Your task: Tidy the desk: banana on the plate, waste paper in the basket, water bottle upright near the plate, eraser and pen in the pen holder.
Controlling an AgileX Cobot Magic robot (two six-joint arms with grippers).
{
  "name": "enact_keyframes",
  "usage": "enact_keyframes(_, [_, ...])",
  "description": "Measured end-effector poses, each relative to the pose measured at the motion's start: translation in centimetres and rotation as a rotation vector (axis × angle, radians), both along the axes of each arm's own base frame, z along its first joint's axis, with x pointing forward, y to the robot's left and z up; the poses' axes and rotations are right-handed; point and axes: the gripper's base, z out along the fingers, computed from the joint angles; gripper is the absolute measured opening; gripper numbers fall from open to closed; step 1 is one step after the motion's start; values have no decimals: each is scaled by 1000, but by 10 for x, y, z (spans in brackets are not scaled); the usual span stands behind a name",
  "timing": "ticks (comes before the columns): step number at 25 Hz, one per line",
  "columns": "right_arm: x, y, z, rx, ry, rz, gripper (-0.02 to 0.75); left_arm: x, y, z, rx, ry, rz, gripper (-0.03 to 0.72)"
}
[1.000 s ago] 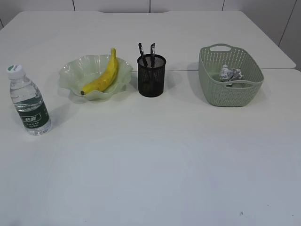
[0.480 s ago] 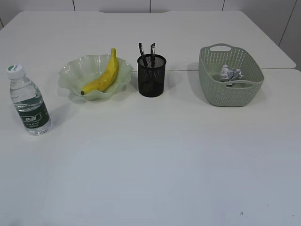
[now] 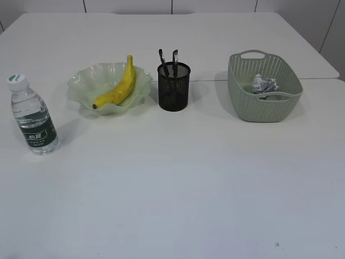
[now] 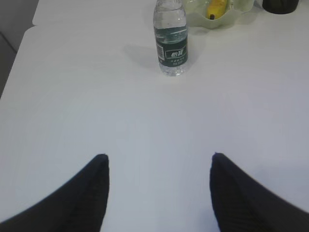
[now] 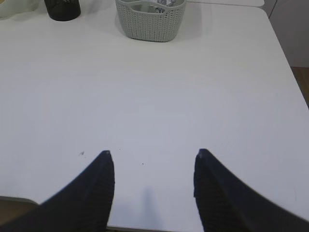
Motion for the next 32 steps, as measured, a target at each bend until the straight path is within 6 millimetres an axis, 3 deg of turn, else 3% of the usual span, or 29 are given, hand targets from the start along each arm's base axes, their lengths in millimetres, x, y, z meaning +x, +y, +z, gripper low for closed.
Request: enact_keyframes(32, [0, 0, 0, 0, 0, 0, 396, 0, 2, 0, -63, -1, 63, 465])
